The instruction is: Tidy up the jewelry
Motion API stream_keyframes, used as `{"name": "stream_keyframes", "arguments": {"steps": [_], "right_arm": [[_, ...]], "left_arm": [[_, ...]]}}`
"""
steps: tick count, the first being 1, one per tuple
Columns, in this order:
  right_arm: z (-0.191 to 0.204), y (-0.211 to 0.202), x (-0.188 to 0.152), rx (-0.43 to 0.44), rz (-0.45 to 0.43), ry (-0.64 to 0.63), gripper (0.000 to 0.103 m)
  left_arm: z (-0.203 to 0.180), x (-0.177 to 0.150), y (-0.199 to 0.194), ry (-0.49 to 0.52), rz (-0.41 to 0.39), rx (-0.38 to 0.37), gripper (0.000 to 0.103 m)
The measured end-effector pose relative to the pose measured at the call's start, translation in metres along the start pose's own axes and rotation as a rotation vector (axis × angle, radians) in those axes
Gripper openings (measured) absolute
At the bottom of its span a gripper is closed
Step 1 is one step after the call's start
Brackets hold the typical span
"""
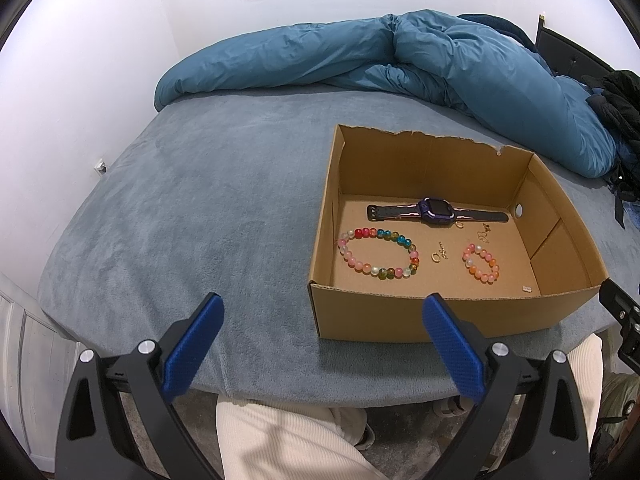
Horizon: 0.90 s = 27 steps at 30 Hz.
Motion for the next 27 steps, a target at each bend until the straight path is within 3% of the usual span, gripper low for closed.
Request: {"name": "stream_keyframes", "arguments": {"steps": [27], "right_arm": [[0.0000,-0.0001,0.0021,0.003,-0.002,-0.002,0.095]], "left_arm": [[-0.0029,0.0015,-0.0009,0.006,0.002,-0.004,0.097]]}}
Point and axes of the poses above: each gripper's, at about its wrist camera, not at the fingertips, and y roughly the way its jaws point, z to its left, x to its top, the point moved 7 cm from there along y, roughly the way its jaws point
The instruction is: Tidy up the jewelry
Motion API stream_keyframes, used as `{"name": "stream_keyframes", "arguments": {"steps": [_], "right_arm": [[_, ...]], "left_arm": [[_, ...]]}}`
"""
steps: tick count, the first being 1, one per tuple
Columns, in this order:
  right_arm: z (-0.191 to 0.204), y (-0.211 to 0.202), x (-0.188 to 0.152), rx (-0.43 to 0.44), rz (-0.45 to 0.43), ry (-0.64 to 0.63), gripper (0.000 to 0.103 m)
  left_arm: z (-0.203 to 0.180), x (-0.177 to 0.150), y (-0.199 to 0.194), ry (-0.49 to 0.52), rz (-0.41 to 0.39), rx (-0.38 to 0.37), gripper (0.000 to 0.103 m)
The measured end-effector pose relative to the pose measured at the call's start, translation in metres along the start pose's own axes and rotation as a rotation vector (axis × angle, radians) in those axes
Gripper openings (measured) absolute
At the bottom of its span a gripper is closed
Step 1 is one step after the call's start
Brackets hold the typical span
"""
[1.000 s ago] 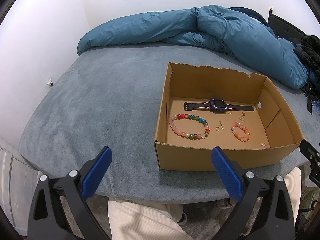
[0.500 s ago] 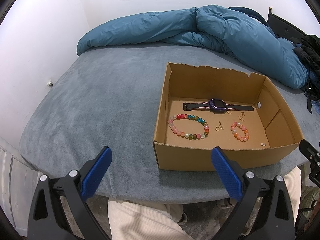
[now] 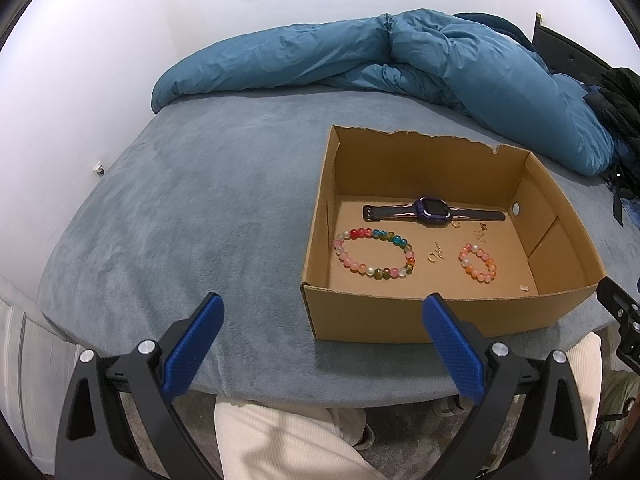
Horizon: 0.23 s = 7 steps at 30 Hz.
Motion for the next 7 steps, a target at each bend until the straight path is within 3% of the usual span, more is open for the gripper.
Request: {"name": "stream_keyframes", "arguments": {"steps": [7], "right_arm": [[0.0001,0.0001,0.0002,0.002,0.000,0.000,0.095]], "left_arm": [[-0.0013,0.0032,-0.0009,0.002,0.002,-0.004,0.097]]}}
Point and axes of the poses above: each gripper's, at about its wrist camera, not at the fingertips, and y roughly the way its jaws point, z to its left, x to its top, the point moved 7 cm from there along y, roughly the way its jaws point
